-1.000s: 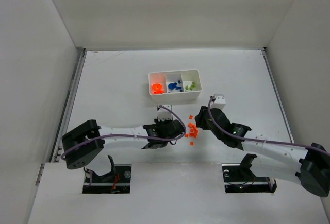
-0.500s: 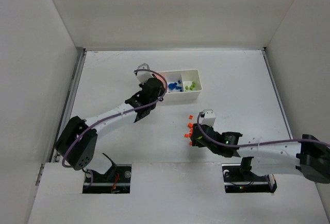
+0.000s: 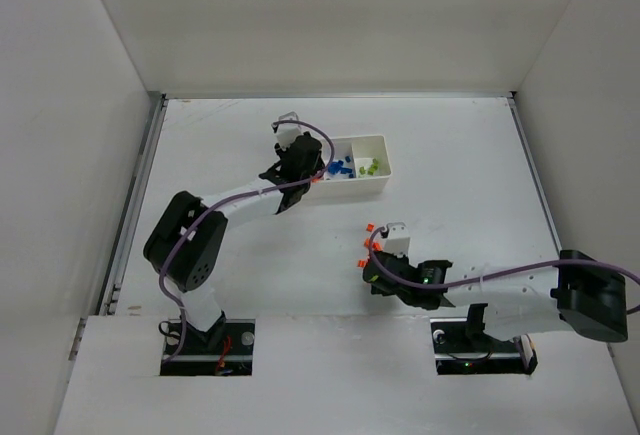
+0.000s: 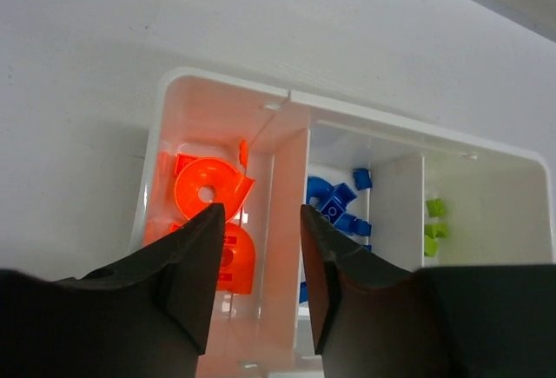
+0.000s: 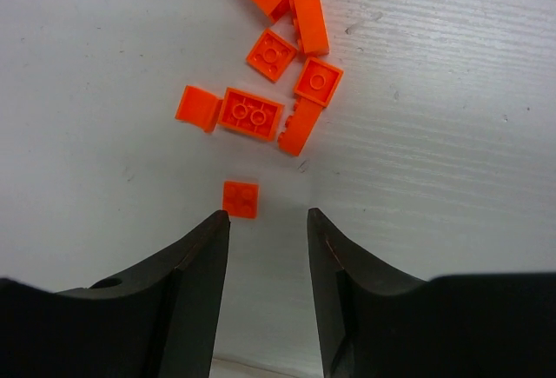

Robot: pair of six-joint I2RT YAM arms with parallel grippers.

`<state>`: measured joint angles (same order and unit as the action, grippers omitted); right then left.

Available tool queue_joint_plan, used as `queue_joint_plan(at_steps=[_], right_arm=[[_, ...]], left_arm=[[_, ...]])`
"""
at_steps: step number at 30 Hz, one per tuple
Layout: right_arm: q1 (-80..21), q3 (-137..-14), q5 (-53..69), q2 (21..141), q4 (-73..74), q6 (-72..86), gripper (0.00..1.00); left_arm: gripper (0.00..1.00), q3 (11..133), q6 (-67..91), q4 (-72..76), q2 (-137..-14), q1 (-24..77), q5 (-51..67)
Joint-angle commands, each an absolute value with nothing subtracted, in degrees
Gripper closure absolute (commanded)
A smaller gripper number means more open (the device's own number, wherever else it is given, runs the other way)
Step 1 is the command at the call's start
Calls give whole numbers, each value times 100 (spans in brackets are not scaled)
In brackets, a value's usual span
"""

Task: Sort the legos into containers by color

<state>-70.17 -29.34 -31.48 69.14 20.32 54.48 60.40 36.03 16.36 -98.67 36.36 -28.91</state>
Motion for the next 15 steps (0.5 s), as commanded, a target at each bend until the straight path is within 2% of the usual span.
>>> queue_joint_plan(at_steps=[1,15], right_arm=[[-7071,-3173,-3261,7057,1855,5537,53],[-7114,-3392,-3226,7584,1529,5440,57]], left_arm=[[61,6232,3384,1854,-9581,3643,-2988],[59,4703,3384,2171,-7867,4170,-2997]])
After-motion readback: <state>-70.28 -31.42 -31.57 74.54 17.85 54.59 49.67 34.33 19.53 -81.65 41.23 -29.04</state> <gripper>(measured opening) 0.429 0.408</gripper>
